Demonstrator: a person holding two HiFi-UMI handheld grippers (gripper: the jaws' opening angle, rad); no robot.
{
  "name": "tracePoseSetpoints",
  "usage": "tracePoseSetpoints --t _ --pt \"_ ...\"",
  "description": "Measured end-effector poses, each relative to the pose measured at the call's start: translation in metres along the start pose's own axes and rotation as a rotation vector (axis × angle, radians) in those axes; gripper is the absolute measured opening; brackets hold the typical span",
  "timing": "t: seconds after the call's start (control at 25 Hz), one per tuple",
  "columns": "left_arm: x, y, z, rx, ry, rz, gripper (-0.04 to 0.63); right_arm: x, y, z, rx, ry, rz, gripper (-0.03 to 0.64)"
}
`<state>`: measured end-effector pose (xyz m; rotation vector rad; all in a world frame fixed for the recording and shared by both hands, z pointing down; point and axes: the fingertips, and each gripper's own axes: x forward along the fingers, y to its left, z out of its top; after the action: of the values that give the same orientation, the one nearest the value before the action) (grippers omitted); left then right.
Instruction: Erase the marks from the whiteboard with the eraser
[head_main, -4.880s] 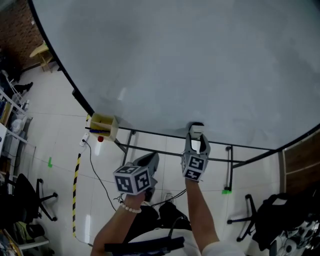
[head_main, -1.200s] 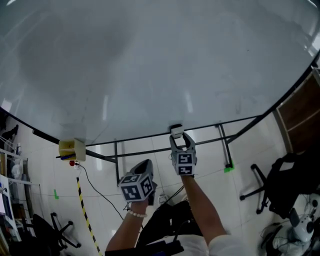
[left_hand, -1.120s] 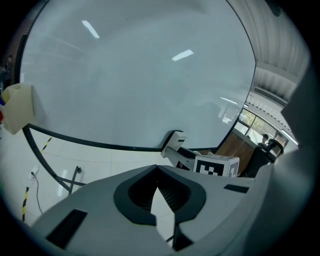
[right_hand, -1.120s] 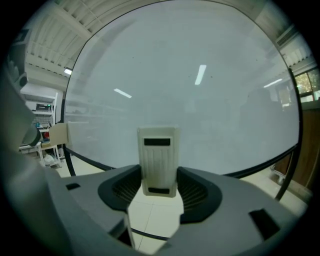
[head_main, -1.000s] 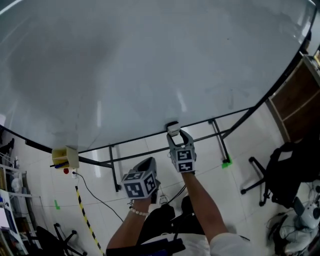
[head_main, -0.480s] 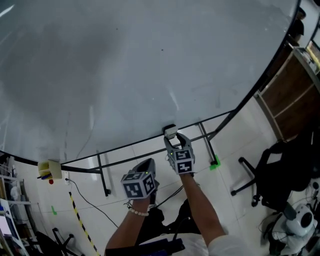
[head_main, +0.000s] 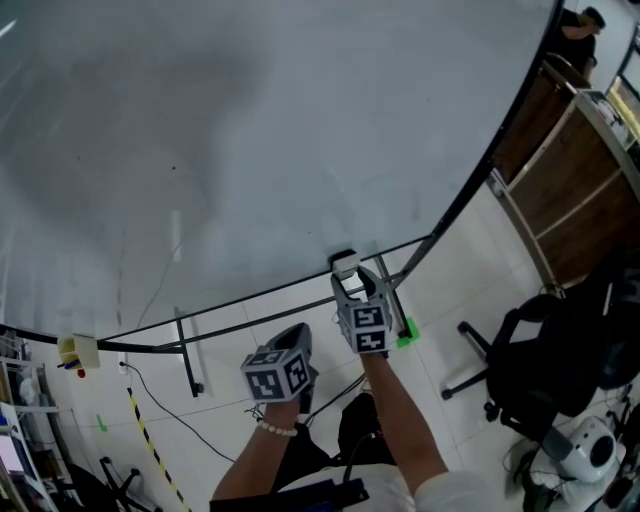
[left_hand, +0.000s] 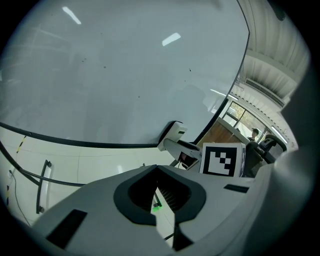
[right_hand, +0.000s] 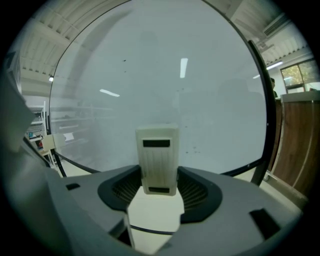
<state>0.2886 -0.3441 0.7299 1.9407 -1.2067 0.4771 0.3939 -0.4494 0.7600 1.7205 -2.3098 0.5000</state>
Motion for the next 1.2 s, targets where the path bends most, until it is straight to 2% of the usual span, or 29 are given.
tracePoseSetpoints --t 0.32,0.6,0.92,1.04,1.2 --pt "0.037 -0.053 -0.008 0.016 0.024 -0.006 -0.012 -0.014 -0.079 0.006 0.037 -0.044 -0.035 0.255" --pt "0.058 -0.089 -0.007 0.027 0.034 -0.009 -0.012 -0.024 -0.136 0.008 -0.005 -0.04 -0.044 0.259" --pt "0.074 -0.112 -0.011 0.031 0.043 -0.023 -0.012 -0.032 -0.201 0.009 -0.05 -0.072 -0.067 0.255" --pt "0.077 -0.116 -0.013 0.032 0.045 -0.023 -0.012 -0.034 -0.23 0.005 -0.024 -0.081 -0.092 0.255" --pt "0.079 -0.121 -0.017 0.039 0.049 -0.019 -0.012 -0.036 -0.24 0.005 -0.036 -0.095 -0.085 0.258"
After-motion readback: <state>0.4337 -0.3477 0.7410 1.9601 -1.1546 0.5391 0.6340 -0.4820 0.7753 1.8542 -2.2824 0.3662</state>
